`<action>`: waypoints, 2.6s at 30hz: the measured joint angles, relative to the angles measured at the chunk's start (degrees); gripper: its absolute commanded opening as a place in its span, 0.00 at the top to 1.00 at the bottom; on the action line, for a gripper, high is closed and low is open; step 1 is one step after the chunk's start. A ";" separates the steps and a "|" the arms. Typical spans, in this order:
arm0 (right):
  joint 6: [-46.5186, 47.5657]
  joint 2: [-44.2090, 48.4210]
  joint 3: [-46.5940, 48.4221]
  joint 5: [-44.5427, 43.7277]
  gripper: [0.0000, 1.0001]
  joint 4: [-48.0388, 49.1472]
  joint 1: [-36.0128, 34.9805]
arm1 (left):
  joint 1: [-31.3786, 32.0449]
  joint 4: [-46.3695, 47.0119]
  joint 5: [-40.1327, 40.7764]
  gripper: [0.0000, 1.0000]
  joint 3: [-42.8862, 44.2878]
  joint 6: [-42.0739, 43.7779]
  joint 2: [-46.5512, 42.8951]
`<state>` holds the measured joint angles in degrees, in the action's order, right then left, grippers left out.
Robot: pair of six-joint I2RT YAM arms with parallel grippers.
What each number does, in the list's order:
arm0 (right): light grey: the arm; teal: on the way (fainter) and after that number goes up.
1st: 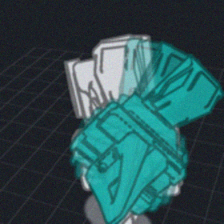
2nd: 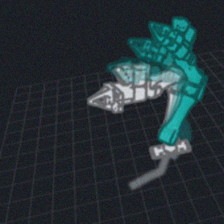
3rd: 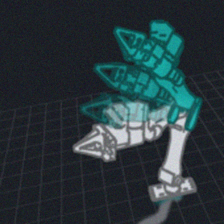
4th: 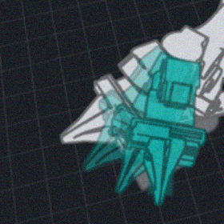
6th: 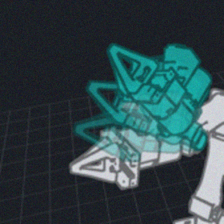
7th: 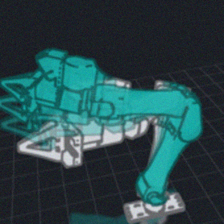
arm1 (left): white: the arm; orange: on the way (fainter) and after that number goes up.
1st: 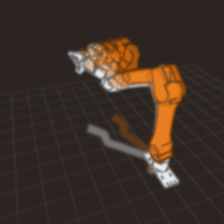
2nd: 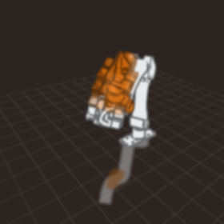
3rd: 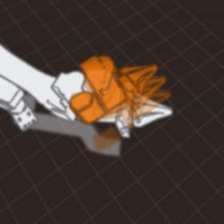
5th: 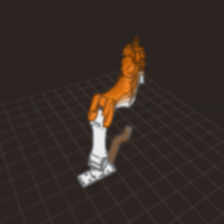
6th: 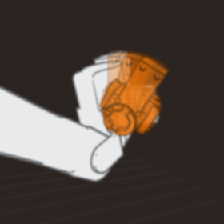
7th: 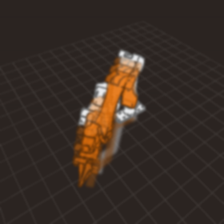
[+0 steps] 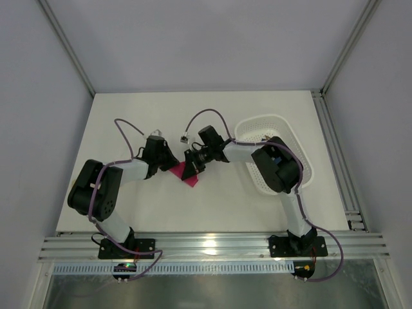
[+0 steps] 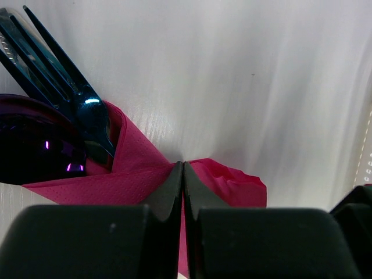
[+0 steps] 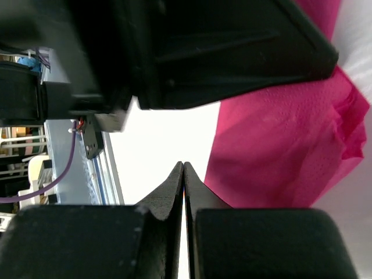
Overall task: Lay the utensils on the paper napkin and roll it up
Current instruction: Roll the napkin at the center of the board.
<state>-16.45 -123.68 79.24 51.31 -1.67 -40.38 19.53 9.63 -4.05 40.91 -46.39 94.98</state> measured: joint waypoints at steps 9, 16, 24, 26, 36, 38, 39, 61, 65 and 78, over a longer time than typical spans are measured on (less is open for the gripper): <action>0.00 -2.01 -0.52 0.33 0.96 -1.73 0.00 | -0.07 0.37 -0.35 1.00 0.00 0.85 0.17; -1.31 -2.01 -3.54 0.24 0.96 0.17 0.02 | -0.04 1.05 -1.57 1.00 0.07 0.87 0.66; -5.68 -2.01 -5.07 0.09 0.96 3.48 0.15 | -0.04 1.25 -1.84 1.00 0.07 1.44 0.70; -7.21 -2.01 -5.99 0.35 0.96 5.16 0.35 | -0.04 1.29 -2.03 1.00 0.07 1.68 0.70; -15.58 -1.57 -11.50 1.11 0.96 14.47 0.76 | -0.04 3.54 -4.37 0.85 -1.05 2.71 0.61; -16.65 -1.55 -11.93 0.98 0.96 15.32 0.76 | 0.02 4.70 -5.05 0.81 -1.55 3.21 0.31; -17.20 -1.55 -12.17 0.90 0.96 15.76 0.76 | 0.04 5.14 -5.20 0.80 -1.90 3.45 0.07; -31.71 -0.68 -18.53 -3.98 0.96 28.52 -0.31 | 0.00 30.67 -10.34 1.00 -16.52 -6.38 -9.79; -33.97 -0.66 -19.41 -4.87 0.96 30.58 -0.61 | -0.37 42.69 -12.72 1.00 -19.26 -11.10 -2.12; -34.40 -0.31 -19.58 -6.60 0.96 30.38 -1.22 | -2.91 63.60 -16.76 1.00 -20.24 -20.76 17.00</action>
<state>-50.85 -123.98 59.66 44.71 28.71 -41.60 16.62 73.23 -20.82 20.67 -67.16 111.98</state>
